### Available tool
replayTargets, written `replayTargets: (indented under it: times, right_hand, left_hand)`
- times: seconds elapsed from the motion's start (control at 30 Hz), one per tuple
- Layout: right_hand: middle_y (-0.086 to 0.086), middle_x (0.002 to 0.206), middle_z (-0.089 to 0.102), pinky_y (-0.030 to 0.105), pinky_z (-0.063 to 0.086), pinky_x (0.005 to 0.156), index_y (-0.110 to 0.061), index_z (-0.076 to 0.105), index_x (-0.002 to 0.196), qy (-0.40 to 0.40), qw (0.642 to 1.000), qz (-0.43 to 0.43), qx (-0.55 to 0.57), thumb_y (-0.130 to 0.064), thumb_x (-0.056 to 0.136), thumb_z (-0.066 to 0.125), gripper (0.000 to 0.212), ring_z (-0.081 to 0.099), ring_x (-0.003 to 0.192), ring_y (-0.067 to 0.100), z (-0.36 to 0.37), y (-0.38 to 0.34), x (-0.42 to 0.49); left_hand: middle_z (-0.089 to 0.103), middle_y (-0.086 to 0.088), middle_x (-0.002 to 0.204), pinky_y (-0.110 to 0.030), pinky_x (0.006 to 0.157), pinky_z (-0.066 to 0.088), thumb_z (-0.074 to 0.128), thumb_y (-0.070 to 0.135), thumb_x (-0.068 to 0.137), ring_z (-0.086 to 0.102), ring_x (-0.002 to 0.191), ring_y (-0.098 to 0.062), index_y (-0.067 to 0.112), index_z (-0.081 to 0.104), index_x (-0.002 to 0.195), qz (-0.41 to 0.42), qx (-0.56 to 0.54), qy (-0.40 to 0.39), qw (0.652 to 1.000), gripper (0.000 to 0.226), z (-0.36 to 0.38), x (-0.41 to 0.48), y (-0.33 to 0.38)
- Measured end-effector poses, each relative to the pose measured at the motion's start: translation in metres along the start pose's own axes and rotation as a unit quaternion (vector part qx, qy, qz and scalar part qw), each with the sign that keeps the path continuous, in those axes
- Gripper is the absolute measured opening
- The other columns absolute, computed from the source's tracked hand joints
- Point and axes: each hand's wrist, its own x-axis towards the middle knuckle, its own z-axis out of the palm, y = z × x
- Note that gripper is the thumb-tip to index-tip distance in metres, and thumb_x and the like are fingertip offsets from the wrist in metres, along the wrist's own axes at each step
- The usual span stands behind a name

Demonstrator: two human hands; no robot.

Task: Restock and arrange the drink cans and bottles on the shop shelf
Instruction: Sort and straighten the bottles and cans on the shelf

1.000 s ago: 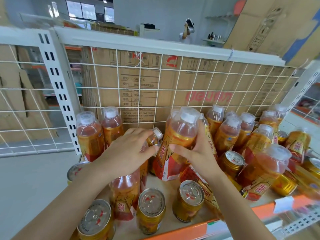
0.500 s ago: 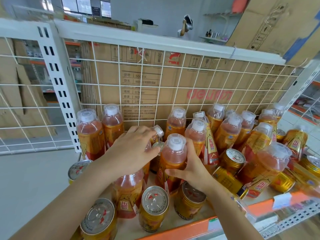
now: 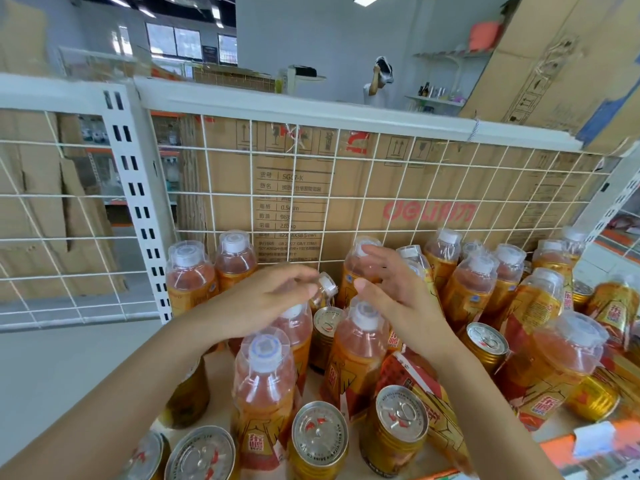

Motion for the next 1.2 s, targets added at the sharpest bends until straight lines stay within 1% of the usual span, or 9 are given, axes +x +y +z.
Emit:
replayTargets:
  times: [0.1,0.17,0.3,0.37,0.5,0.6,0.7,0.87,1.2]
  right_hand:
    - [-0.011,0.122,0.057,0.039,0.046,0.099,-0.031,0.051,0.127,0.005,1.000,0.006,-0.026,-0.047,0.083,0.061,0.049,0.053,0.113,0.003,0.004,-0.004,0.019]
    - [-0.010,0.120,0.057,0.039,0.046,0.097,-0.026,0.052,0.128,0.015,0.998,0.006,-0.057,-0.041,0.087,0.060,0.044,0.055,0.109,0.006,0.011,-0.007,0.027]
    - [-0.002,0.111,0.058,0.037,0.049,0.084,-0.021,0.051,0.128,0.050,0.978,-0.023,-0.203,-0.053,0.083,0.047,0.056,0.058,0.098,0.019,0.026,-0.014,0.035]
    - [0.001,0.113,0.056,0.037,0.047,0.083,-0.021,0.047,0.131,0.037,0.962,-0.019,-0.269,-0.046,0.088,0.051,0.050,0.054,0.103,0.022,0.030,-0.012,0.036]
    - [0.000,0.126,0.051,0.035,0.044,0.090,-0.022,0.041,0.137,0.019,0.953,0.007,-0.303,-0.038,0.092,0.050,0.048,0.048,0.115,0.020,0.030,-0.009,0.036]
    - [-0.002,0.131,0.049,0.031,0.042,0.091,-0.024,0.036,0.139,0.016,0.952,0.001,-0.305,-0.040,0.093,0.048,0.050,0.046,0.118,0.018,0.031,-0.008,0.035]
    - [-0.003,0.134,0.047,0.030,0.040,0.094,-0.026,0.034,0.140,0.012,0.954,0.002,-0.301,-0.040,0.094,0.047,0.051,0.044,0.122,0.018,0.030,-0.010,0.035]
    - [-0.007,0.135,0.044,0.024,0.038,0.088,-0.030,0.033,0.140,0.006,0.958,-0.019,-0.288,-0.045,0.093,0.045,0.051,0.044,0.120,0.013,0.030,-0.012,0.033]
    - [-0.008,0.134,0.046,0.024,0.037,0.083,-0.030,0.036,0.138,-0.022,0.963,-0.051,-0.263,-0.042,0.093,0.048,0.048,0.046,0.116,0.011,0.028,-0.011,0.032]
  left_hand:
    - [0.058,0.008,0.120,-0.007,0.085,0.039,0.046,0.027,0.096,0.053,0.105,0.002,0.023,0.055,0.124,-0.003,-0.035,0.033,0.999,0.029,-0.012,0.026,-0.007]
    - [0.057,0.005,0.119,-0.017,0.087,0.040,0.049,0.026,0.096,0.054,0.107,-0.007,0.017,0.055,0.126,-0.015,0.019,0.025,0.999,0.032,-0.012,0.050,-0.017]
    - [0.060,-0.007,0.096,-0.027,0.079,0.039,0.063,0.030,0.085,0.055,0.091,-0.017,0.000,0.063,0.110,-0.069,0.054,-0.114,0.990,0.039,-0.005,0.096,-0.047]
    - [0.057,-0.010,0.090,-0.031,0.076,0.042,0.065,0.038,0.079,0.052,0.083,-0.018,-0.005,0.061,0.105,-0.083,0.064,-0.165,0.981,0.051,-0.002,0.107,-0.055]
    - [0.056,0.002,0.076,-0.029,0.068,0.043,0.067,0.037,0.076,0.051,0.069,-0.009,0.006,0.060,0.092,-0.079,0.102,-0.196,0.972,0.035,0.011,0.123,-0.065]
    - [0.058,0.010,0.074,-0.024,0.065,0.043,0.067,0.052,0.069,0.053,0.066,-0.004,0.019,0.060,0.087,-0.085,0.130,-0.176,0.972,0.038,0.021,0.133,-0.082]
    - [0.051,0.013,0.070,-0.020,0.061,0.039,0.070,0.037,0.078,0.049,0.064,-0.001,0.029,0.049,0.073,-0.065,0.106,-0.139,0.983,0.023,0.023,0.130,-0.082]
    - [0.060,0.004,0.085,-0.030,0.071,0.048,0.071,0.034,0.069,0.059,0.077,-0.012,0.027,0.047,0.084,-0.056,0.049,-0.048,0.996,0.030,0.003,0.110,-0.075]
    - [0.056,0.007,0.109,-0.020,0.085,0.047,0.067,0.009,0.082,0.056,0.099,-0.004,0.021,0.047,0.118,-0.005,0.031,0.006,0.999,0.043,-0.028,0.055,-0.063]
